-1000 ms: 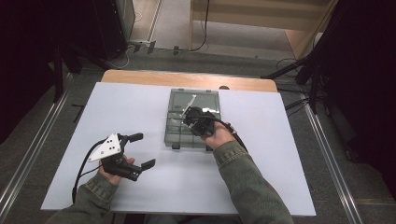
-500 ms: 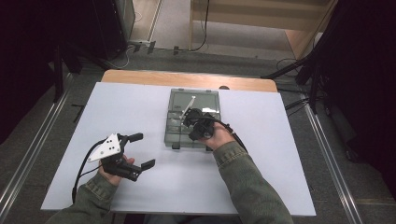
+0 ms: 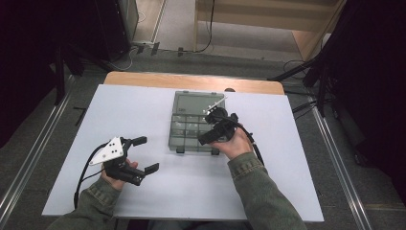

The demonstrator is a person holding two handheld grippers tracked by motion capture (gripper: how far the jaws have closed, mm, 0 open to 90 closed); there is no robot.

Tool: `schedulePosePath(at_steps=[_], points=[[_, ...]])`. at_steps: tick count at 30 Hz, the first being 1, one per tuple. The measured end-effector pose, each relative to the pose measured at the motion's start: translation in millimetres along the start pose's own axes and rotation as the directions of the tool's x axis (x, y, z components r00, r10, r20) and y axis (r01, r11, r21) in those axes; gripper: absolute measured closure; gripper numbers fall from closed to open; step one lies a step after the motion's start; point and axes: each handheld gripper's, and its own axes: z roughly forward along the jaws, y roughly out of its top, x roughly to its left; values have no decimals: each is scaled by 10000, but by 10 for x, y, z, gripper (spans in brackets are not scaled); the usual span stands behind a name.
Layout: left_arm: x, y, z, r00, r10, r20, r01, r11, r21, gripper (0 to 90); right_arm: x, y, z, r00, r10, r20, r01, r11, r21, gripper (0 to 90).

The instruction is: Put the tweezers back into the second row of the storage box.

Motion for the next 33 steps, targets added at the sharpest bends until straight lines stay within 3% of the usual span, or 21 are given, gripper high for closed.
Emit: schedulePosePath(at_steps=[8,12,17,23,24,27,28,30,31,32,33], points=[[-1,0,5,10000,17,-22,-17,10000,-8,0,-34,-243,-158,9996,67,-277,-92,9960,-890,0],[0,0,4,10000,40,-26,-40,10000,19,0,-45,-365,-267,9996,152,-242,-192,9845,-1744,0],[-1,0,7,10000,61,-57,-61,10000,67,0,-64,-513,-355,9977,210,-644,-366,9674,-2508,0],[-4,-5,16,9999,73,-86,-72,9999,102,0,-49,-701,-354,9971,216,-726,-416,9575,-2856,0],[-6,-6,18,10000,53,-76,-52,9999,124,0,-45,-738,-340,9967,235,-775,-439,9609,-2735,0],[-8,-7,20,9999,79,-86,-78,9999,137,0,-33,-850,-316,9961,272,-834,-501,9567,-2868,0],[-8,-7,20,9999,51,-88,-50,9999,123,0,-32,-873,-316,9960,291,-841,-510,9611,-2716,0],[-2,-7,15,9999,77,-113,-76,9999,131,0,-36,-954,-325,9960,384,-804,-612,9503,-3054,0],[-2,-7,14,9999,67,-118,-66,9999,109,0,-46,-989,-327,9960,448,-768,-666,9482,-3106,0],[-2,-7,12,9999,61,-128,-59,9999,101,0,-51,-1015,-332,9961,485,-743,-686,9523,-2974,0],[-2,-7,11,9999,72,-135,-71,9999,98,0,-60,-1054,-335,9964,469,-710,-668,9480,-3113,0]])
